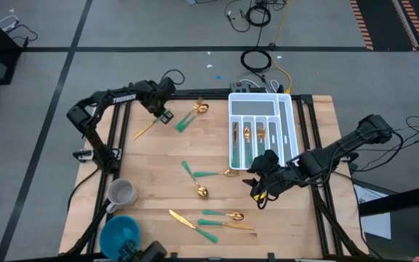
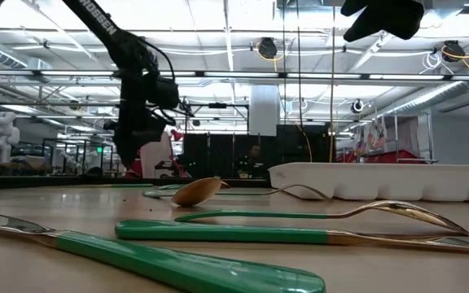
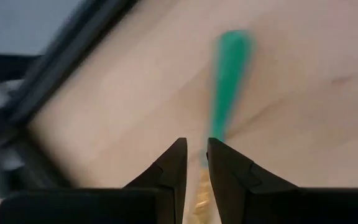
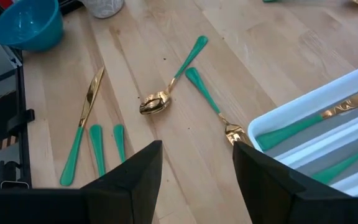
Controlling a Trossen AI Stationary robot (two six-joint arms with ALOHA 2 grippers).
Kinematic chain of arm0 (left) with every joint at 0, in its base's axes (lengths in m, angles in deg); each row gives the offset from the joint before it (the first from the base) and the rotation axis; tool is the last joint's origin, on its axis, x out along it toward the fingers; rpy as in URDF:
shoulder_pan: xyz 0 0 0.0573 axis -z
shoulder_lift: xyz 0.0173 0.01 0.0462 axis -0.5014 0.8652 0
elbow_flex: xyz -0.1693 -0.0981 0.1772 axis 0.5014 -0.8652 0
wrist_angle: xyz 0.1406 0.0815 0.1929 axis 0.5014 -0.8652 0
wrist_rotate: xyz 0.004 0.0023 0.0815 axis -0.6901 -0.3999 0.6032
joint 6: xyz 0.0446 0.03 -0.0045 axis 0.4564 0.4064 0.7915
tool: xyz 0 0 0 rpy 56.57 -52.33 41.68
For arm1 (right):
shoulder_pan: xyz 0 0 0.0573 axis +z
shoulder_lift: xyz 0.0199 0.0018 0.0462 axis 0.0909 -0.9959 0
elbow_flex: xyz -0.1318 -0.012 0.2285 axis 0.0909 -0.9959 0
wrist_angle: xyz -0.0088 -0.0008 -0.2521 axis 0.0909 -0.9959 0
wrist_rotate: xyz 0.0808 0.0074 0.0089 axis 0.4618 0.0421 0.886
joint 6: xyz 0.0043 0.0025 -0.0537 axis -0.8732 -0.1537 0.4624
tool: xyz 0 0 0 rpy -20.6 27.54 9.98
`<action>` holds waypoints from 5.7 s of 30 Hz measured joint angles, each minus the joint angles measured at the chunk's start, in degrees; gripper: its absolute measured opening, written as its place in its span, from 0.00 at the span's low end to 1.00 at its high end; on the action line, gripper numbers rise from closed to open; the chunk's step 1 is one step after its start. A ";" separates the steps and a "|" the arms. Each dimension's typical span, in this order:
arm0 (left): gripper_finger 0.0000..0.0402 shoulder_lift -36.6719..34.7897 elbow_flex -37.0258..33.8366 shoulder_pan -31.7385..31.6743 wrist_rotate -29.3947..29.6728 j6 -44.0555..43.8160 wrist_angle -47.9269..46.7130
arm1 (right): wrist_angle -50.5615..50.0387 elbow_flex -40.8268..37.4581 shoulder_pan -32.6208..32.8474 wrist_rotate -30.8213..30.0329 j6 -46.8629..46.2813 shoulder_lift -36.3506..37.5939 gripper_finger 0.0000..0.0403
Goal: Sort silverware
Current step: Put the top green fork into the white cutlery tray
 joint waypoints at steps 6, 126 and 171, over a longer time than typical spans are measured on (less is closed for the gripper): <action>0.18 -0.02 0.20 2.12 -11.55 1.26 8.22 | 0.00 -0.02 0.00 -0.04 -0.26 0.00 0.47; 0.02 45.83 69.60 40.06 9.60 -62.07 25.02 | -1.91 -0.02 30.97 -4.63 -30.01 8.55 0.47; 0.00 54.97 69.81 41.71 4.43 -63.59 22.86 | -1.73 0.00 30.97 -11.01 -24.74 8.48 0.47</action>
